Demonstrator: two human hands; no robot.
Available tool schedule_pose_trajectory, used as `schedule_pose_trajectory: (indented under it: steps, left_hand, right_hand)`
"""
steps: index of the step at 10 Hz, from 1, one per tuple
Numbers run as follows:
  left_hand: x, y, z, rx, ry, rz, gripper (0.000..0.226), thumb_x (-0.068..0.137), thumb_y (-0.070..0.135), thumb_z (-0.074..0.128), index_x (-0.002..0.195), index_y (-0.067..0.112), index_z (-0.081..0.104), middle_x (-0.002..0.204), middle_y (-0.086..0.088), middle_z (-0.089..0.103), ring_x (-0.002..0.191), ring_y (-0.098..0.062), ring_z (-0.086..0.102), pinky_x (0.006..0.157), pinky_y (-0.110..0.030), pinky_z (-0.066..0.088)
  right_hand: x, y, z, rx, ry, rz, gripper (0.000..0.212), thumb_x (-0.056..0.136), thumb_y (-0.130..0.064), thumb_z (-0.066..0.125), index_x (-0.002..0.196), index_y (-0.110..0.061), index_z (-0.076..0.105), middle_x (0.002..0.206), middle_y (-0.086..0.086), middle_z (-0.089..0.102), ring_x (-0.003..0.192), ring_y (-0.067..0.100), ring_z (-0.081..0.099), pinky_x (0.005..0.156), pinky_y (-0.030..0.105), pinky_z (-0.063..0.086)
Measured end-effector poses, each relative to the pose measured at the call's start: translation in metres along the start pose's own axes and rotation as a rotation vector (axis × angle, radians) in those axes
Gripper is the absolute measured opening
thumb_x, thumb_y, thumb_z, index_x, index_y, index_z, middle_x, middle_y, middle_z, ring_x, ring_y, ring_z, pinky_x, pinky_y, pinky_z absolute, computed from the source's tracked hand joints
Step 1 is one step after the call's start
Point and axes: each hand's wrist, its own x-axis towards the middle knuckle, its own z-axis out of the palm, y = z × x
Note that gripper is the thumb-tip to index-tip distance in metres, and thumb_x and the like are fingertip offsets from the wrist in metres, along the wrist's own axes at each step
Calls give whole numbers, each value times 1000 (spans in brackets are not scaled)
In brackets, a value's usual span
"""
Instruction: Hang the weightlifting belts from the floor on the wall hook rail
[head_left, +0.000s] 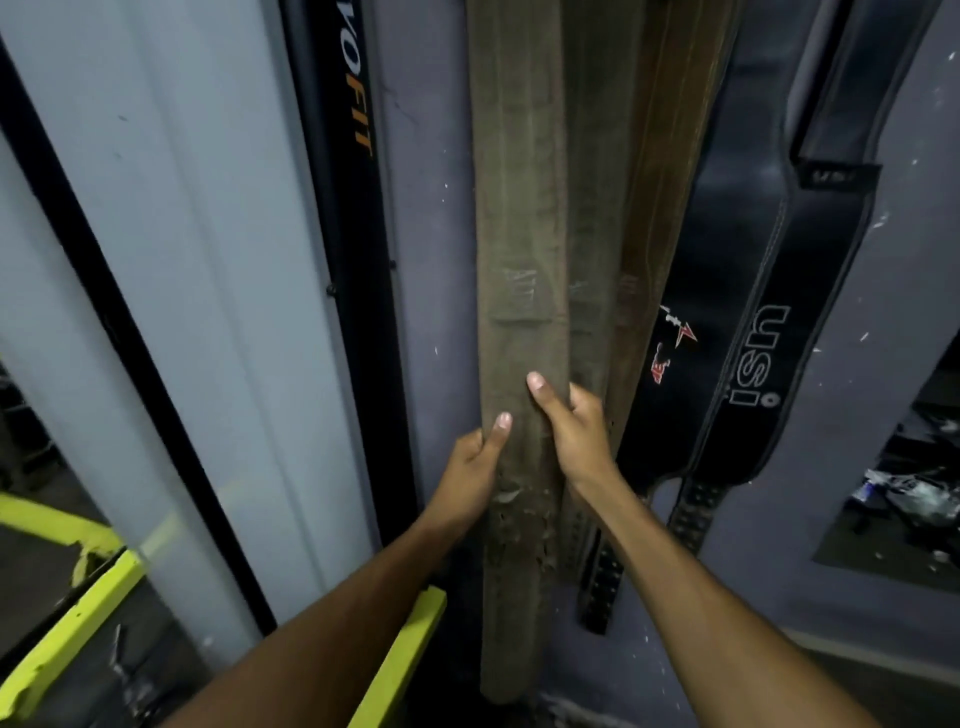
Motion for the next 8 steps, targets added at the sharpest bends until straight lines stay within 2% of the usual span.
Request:
schedule_pose_trajectory:
  steps: [1,2,3,4,5,6,7,8]
  left_hand:
    - [-32,-10,-9,117,-4,-12,40,100,43,57,120,14,75,115,-4,80,112,-18,75,89,-21,57]
    - [-50,-8,-13,158,1,4,37,106,33,55,123,5,73,115,-8,80,111,-23,75,90,-23,57]
    - [-67,-6,-18,175,-36,-19,34,107,31,54,128,10,71,119,-3,79,115,-18,74,90,-19,56]
    - [-85,-21,-32,242,-57,-43,31,105,27,59,128,10,71,118,-1,79,115,-18,73,90,-20,57]
    - [-96,-26,-42,312,-22,-54,26,103,30,62,119,14,75,110,1,81,109,-17,75,88,-26,59]
    - [-99,-20,-46,479,5,-25,15,97,50,61,98,42,74,86,29,77,88,9,73,74,-6,51]
    - [-105,-31,-57,564,28,-43,24,88,63,62,110,55,57,100,30,74,98,15,68,85,-9,50]
    - [-108,-44,-70,540,29,-143,73,94,50,66,153,23,33,155,-8,50,140,-20,53,110,-32,43]
  right_hand:
    - [-45,17,-5,-34,-47,87,17,98,-22,72,110,-14,79,107,5,82,102,21,79,96,38,62]
    - [-66,18,-3,-50,-14,79,18,99,-23,70,111,-13,79,107,4,82,102,22,79,90,31,62]
    - [-81,13,-2,-43,-64,118,22,95,-26,73,111,-11,78,108,8,82,105,25,78,92,34,62]
    - [-107,23,-10,-174,-137,157,13,97,-13,73,109,-16,77,104,2,82,100,16,77,89,32,61]
    - [-125,25,-10,-214,-120,211,19,99,-2,66,105,-16,77,97,-3,83,90,9,77,79,26,60]
    - [-133,22,-2,-301,-82,231,15,100,-11,68,113,-15,75,108,3,82,102,17,77,92,40,62]
    - [-151,17,-9,-893,-82,214,46,97,-40,70,136,-19,61,132,4,73,122,25,68,100,35,54]
    - [-170,11,-32,-994,39,336,68,97,-51,67,152,-17,46,149,8,61,132,31,61,101,34,50]
